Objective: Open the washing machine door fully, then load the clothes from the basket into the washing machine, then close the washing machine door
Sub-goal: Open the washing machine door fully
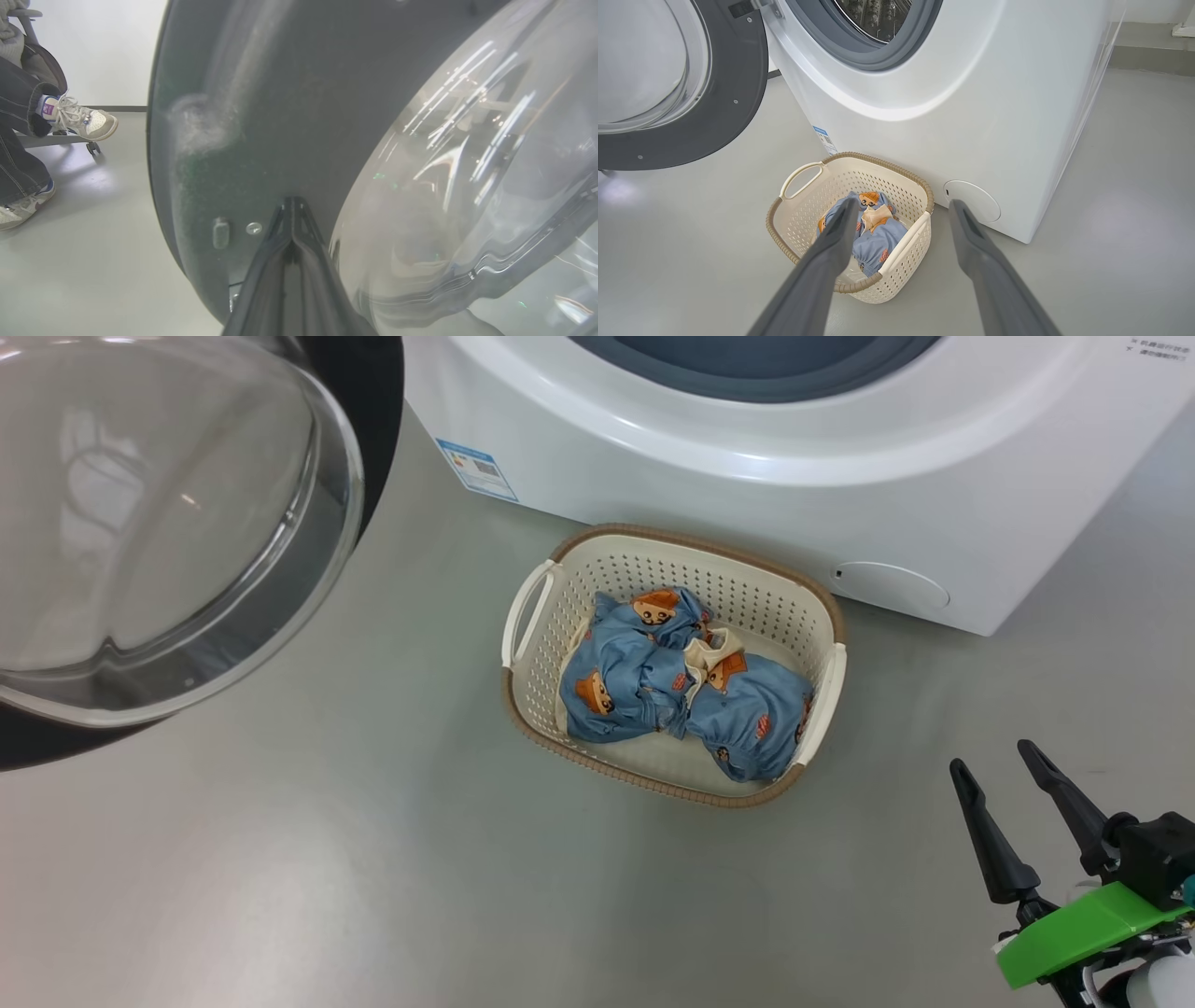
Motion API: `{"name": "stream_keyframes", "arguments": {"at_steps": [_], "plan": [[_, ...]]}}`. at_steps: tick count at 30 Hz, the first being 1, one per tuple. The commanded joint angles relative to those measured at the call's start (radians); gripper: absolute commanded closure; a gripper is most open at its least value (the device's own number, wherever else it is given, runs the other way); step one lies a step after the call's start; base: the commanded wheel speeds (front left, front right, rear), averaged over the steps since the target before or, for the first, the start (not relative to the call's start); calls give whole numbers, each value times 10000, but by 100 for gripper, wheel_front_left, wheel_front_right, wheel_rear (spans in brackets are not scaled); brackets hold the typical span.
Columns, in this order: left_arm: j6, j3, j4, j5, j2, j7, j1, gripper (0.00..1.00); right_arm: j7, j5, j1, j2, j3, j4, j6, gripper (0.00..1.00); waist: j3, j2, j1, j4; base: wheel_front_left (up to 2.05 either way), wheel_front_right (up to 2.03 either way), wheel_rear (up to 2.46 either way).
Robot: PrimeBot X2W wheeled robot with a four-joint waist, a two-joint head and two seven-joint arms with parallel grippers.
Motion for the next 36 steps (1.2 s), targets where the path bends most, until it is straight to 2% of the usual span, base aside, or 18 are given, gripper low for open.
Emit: {"name": "stream_keyframes", "arguments": {"at_steps": [1,9,19,26,30,33,35,36], "plan": [[-36,376,-52,189,871,-75,-325,100,-122,-55,-60,-132,264,-210,16,0,48,0,0,-65,0,0,0],[-241,649,473,624,921,-76,-576,100,-122,-56,-88,-91,266,-168,16,0,-34,0,0,-194,0,0,0],[-655,1047,15,985,400,-76,133,100,-122,-4,141,22,269,-87,16,0,-681,0,0,-148,0,0,0],[-994,1227,-1070,1129,-255,-76,1312,98,-122,34,400,152,269,-47,16,0,-1248,0,0,-88,0,0,0],[-1064,1150,-1984,1149,-751,-76,2189,78,-122,49,525,185,222,-55,16,0,-1487,0,0,-59,0,0,0],[-1073,692,-2802,945,-1145,-76,2872,58,-122,62,638,221,177,-47,16,0,-1703,0,0,-56,0,0,0],[-1075,356,-3292,728,-1319,-76,3303,27,-122,70,715,252,150,-46,16,0,-1853,0,0,-65,0,0,0],[-1076,240,-3501,625,-1400,-76,3504,18,-122,73,756,274,144,-40,16,0,-1936,0,0,-80,0,0,0]]}}
